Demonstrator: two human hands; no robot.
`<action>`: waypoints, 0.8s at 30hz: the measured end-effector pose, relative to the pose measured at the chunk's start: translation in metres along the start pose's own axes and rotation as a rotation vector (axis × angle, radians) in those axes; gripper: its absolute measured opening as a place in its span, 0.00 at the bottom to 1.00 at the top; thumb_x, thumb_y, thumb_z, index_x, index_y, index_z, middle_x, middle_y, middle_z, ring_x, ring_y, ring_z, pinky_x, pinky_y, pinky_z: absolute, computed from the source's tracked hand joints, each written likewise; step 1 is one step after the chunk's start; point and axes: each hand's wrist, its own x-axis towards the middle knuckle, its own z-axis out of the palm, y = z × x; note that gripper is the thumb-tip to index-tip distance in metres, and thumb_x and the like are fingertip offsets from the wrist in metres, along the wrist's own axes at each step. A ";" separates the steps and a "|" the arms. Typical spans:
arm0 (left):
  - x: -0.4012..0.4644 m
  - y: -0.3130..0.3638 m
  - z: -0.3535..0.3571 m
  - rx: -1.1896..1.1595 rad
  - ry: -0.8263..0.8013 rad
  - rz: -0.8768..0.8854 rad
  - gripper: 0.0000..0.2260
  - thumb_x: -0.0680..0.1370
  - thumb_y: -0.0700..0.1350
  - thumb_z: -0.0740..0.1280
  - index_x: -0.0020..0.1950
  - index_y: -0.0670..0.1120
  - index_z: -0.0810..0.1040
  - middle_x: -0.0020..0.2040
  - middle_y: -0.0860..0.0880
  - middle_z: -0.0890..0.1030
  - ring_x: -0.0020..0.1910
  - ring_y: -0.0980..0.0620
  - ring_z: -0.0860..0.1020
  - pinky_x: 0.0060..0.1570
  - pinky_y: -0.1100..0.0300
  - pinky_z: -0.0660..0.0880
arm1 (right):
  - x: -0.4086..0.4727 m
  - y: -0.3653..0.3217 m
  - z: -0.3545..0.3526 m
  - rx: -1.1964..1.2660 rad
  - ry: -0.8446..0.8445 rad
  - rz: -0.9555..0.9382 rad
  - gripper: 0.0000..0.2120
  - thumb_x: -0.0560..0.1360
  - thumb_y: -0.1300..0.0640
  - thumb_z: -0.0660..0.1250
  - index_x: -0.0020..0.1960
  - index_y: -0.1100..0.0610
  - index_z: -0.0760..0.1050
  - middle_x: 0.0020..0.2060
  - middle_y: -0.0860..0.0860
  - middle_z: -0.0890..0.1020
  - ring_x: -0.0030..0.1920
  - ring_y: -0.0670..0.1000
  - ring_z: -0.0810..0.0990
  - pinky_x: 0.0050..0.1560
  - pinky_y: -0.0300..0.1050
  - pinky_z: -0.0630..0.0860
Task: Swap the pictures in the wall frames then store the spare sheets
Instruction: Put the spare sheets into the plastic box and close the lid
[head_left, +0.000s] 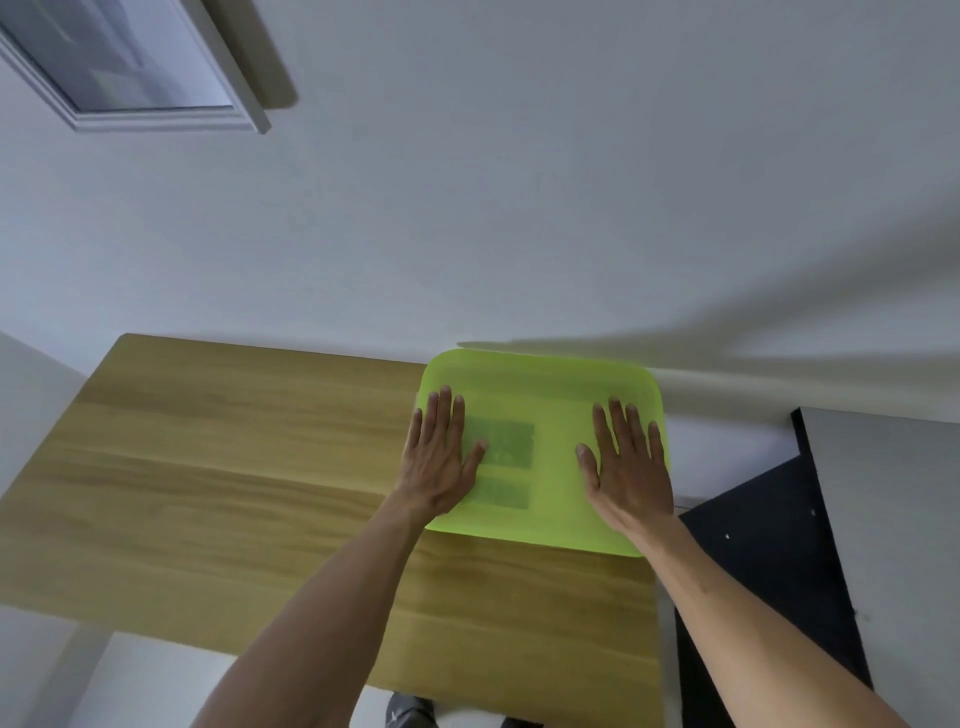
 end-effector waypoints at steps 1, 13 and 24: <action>0.001 0.000 0.003 0.011 0.004 -0.007 0.37 0.76 0.67 0.32 0.79 0.44 0.36 0.78 0.45 0.33 0.76 0.49 0.31 0.77 0.48 0.37 | 0.000 0.001 0.003 -0.014 0.015 -0.002 0.33 0.80 0.39 0.33 0.81 0.53 0.40 0.80 0.52 0.39 0.79 0.53 0.37 0.78 0.55 0.37; 0.007 -0.001 0.006 0.084 0.047 -0.005 0.35 0.80 0.63 0.38 0.79 0.43 0.38 0.78 0.43 0.34 0.77 0.48 0.31 0.77 0.46 0.40 | 0.006 -0.003 0.009 -0.014 0.052 0.015 0.33 0.80 0.40 0.34 0.81 0.54 0.39 0.79 0.54 0.37 0.79 0.54 0.36 0.78 0.56 0.36; 0.011 -0.002 -0.009 0.019 -0.091 0.000 0.36 0.78 0.65 0.37 0.78 0.44 0.34 0.78 0.45 0.31 0.75 0.49 0.28 0.76 0.48 0.34 | 0.005 0.007 0.006 0.127 0.056 -0.017 0.36 0.78 0.35 0.40 0.81 0.51 0.45 0.80 0.49 0.41 0.79 0.48 0.36 0.78 0.51 0.34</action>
